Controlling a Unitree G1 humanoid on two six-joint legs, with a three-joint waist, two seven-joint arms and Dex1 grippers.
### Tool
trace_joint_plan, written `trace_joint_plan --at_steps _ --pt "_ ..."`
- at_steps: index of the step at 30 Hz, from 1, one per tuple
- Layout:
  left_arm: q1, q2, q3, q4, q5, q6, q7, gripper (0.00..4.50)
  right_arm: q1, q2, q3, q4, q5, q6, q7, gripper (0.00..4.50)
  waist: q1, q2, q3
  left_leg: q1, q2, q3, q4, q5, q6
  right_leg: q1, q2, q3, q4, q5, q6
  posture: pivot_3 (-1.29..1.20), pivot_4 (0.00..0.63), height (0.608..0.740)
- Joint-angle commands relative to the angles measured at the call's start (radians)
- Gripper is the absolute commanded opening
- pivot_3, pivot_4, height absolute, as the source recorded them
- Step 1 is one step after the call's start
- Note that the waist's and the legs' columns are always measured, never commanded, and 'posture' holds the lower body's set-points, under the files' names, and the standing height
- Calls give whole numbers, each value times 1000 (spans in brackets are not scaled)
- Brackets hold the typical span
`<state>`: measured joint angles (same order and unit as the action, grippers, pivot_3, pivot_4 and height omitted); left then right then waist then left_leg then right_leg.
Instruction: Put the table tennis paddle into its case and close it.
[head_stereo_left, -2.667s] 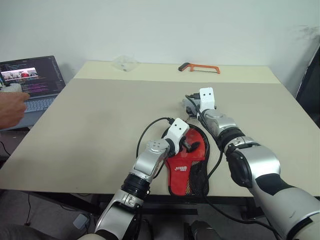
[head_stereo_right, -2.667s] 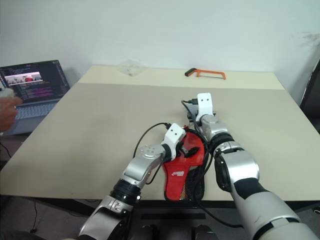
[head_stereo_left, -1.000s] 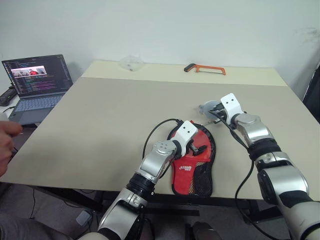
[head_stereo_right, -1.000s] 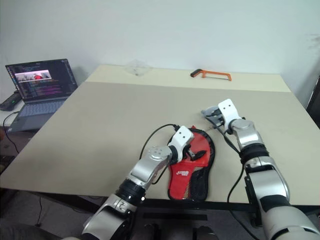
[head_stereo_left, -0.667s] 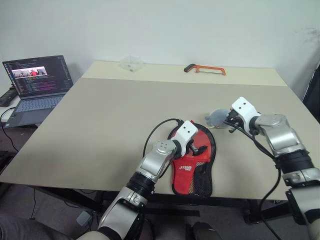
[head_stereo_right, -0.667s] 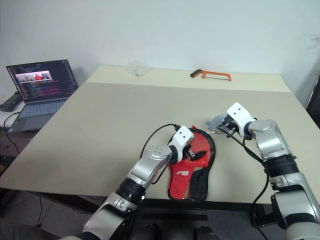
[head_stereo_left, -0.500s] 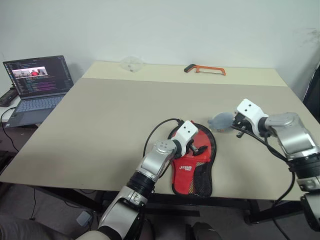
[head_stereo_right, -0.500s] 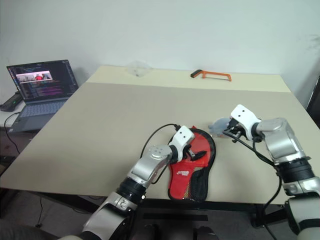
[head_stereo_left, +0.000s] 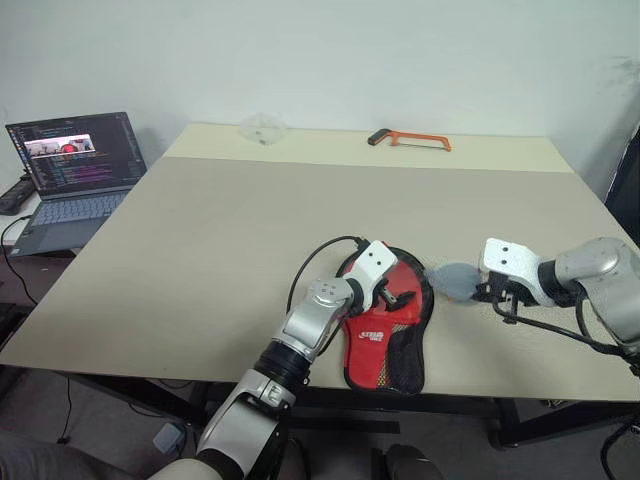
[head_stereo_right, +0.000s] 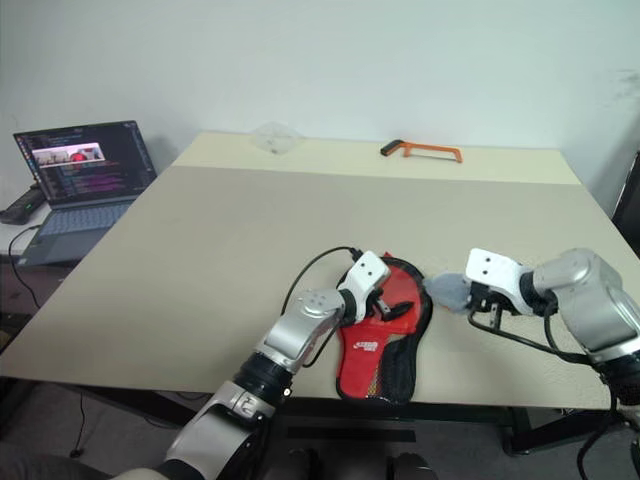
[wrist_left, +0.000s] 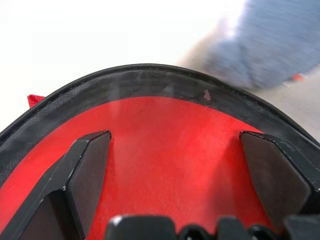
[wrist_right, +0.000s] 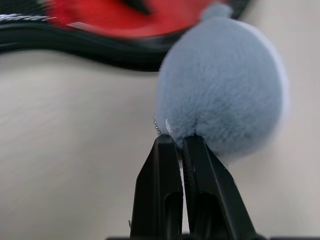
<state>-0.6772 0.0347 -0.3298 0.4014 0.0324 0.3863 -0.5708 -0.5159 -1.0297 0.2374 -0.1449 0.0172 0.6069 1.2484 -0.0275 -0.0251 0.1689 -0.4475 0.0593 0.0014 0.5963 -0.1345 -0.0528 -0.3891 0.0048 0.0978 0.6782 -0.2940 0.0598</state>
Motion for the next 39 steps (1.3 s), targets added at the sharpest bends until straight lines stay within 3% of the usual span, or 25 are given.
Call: trace_joint_plan --at_steps 1,19,29,34,39 --pt "27 9 -31 45 33 25 2 4500 45 -58 -33 -94 75 -49 105 51 -1 0 0 0 0 0 0 0 0 0 0 0 0 0 0 0 150 740" --pt "17 7 -57 68 58 24 -12 4500 285 -147 -38 -495 354 19 218 51 1 -1 -1 1 0 -1 0 -1 -1 1 0 -1 0 -2 -1 0 150 740" --pt "16 7 -72 69 72 24 -26 4500 363 -125 37 -619 376 45 186 51 -1 -2 -2 2 0 -1 1 -1 -1 2 0 -1 0 -6 -7 0 150 740" --pt "18 11 -74 67 76 26 -31 4500 364 -118 36 -623 376 62 160 51 -1 -3 -3 2 0 -1 1 -1 -2 2 0 -1 0 -6 -7 0 150 740" --pt "18 12 -73 72 84 21 -35 4500 282 -124 -50 -486 379 58 148 51 -3 -4 -3 3 0 -1 1 -1 -1 3 0 -1 0 -6 -7 0 150 740"
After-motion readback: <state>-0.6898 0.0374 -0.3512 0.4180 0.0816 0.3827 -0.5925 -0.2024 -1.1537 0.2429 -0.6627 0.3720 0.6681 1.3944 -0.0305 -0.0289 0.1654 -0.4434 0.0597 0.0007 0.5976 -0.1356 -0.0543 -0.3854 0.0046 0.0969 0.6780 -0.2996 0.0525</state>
